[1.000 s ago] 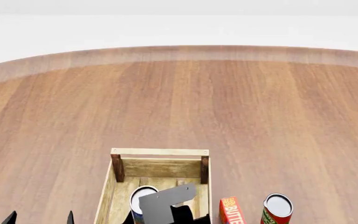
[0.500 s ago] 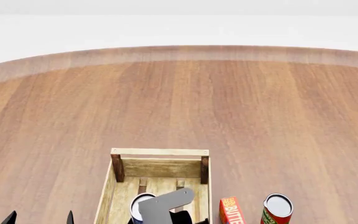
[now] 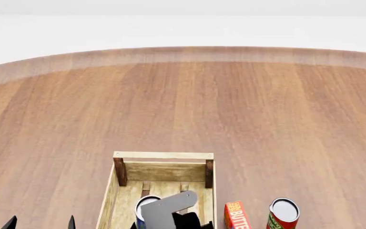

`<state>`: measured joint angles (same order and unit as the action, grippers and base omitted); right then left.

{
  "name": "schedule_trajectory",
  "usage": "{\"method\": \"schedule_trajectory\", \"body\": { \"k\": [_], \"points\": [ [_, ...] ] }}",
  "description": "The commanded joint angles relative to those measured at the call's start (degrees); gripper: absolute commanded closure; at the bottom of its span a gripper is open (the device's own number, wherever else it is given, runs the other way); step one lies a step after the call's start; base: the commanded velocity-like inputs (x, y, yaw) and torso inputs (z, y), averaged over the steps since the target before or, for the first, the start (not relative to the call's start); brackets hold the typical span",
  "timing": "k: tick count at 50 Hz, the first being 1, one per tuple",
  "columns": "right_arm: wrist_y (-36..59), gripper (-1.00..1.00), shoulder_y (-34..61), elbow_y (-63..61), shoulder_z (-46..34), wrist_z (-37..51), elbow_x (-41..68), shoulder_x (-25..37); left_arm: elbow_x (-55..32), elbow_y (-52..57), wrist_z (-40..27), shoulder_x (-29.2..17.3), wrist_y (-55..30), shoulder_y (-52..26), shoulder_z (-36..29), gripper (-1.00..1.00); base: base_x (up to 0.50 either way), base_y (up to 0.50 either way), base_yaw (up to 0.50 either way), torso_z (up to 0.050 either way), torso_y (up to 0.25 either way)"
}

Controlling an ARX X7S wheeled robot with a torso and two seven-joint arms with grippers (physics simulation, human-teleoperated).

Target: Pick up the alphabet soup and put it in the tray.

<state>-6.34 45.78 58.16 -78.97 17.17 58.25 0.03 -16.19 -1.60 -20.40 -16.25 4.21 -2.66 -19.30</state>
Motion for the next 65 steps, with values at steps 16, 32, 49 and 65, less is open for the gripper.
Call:
{"method": "schedule_trajectory", "body": {
  "k": [16,32,49,65],
  "points": [
    [-1.5,-1.0,1.0,-33.7,-7.1,17.5,3.8,17.0,0.2,0.7,-0.7,-0.5,0.2,0.4,-0.4,-1.0,0.0,0.0,0.0,0.0,0.0],
    [-1.4,-1.0,2.4,-55.1,-6.7,27.4,1.9,27.2,1.5,1.0,-1.2,-0.8,0.8,0.5,-1.2,-1.0,0.0,0.0,0.0,0.0,0.0],
    [-2.3,-1.0,2.4,-64.9,-6.1,32.8,-0.5,32.4,0.7,7.1,-2.7,-2.1,-1.5,1.6,-1.0,-1.0,0.0,0.0,0.0,0.0,0.0],
    [-1.2,-1.0,3.8,-71.0,-5.9,35.2,-1.9,36.0,0.6,14.2,-4.0,-3.1,-4.7,2.1,-1.7,-1.0,0.0,0.0,0.0,0.0,0.0]
  ]
}}
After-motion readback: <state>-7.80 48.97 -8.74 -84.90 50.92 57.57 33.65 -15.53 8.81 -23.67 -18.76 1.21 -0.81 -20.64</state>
